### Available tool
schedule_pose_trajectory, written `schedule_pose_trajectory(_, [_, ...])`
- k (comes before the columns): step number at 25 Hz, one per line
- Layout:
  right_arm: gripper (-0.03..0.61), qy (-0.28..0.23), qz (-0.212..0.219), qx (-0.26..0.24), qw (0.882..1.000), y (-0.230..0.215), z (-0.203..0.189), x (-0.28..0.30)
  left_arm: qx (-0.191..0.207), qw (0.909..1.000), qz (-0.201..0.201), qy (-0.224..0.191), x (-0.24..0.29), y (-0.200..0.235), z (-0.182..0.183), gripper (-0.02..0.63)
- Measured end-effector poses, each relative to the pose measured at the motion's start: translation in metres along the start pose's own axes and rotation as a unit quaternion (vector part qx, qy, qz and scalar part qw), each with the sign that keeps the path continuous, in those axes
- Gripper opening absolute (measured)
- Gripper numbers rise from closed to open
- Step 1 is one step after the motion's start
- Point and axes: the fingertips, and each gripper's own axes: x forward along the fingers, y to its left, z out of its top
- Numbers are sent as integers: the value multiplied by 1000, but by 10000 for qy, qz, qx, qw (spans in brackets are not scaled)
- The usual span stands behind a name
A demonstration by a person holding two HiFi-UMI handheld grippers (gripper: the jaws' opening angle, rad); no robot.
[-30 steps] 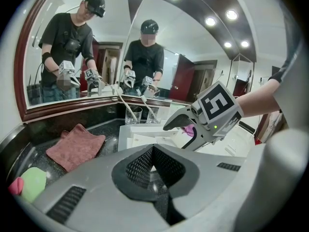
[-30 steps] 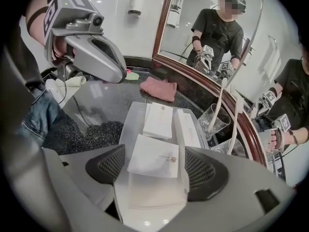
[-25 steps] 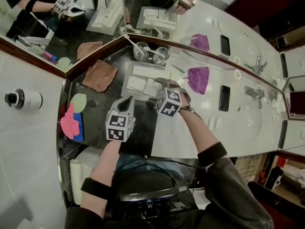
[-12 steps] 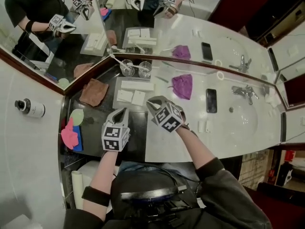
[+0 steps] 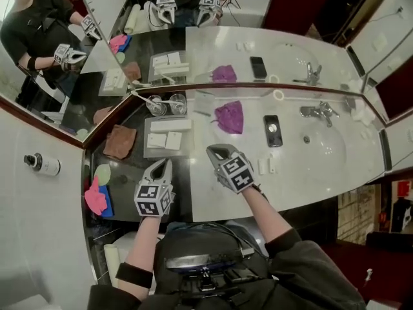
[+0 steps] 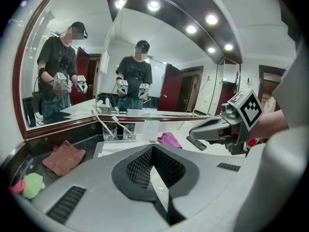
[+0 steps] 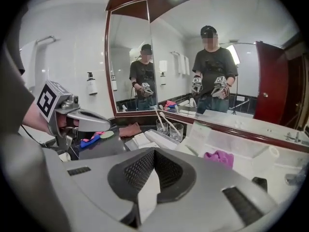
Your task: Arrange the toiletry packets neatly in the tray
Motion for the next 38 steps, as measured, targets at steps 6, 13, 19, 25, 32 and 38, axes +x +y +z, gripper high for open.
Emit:
schedule_pose_trajectory(6, [15, -128, -220, 258, 9993, -12, -15, -24, 17, 9998, -202, 34, 1, -23, -4, 2])
schedule_pose_trajectory(13, [15, -111, -388, 306, 9987, -22, -27, -42, 308, 9979, -561, 87, 10, -55, -4, 2])
schedule_pose_trajectory(19, [15, -56, -647, 411, 9970, -41, -49, -68, 778, 9904, -1104, 304, 34, -103, -9, 32])
schedule_pose_trajectory(25, [15, 104, -1062, 705, 9918, -80, -90, -107, 1438, 9673, -1930, 797, 72, -175, -27, 152])
schedule_pose_trajectory(32, [15, 341, -1554, 1096, 9812, -133, -149, -160, 2287, 9172, -2861, 1568, 116, -271, -64, 312])
schedule_pose_trajectory(38, [15, 441, -1767, 1328, 9743, -173, -191, -190, 3120, 8630, -3331, 2165, 161, -325, -111, 424])
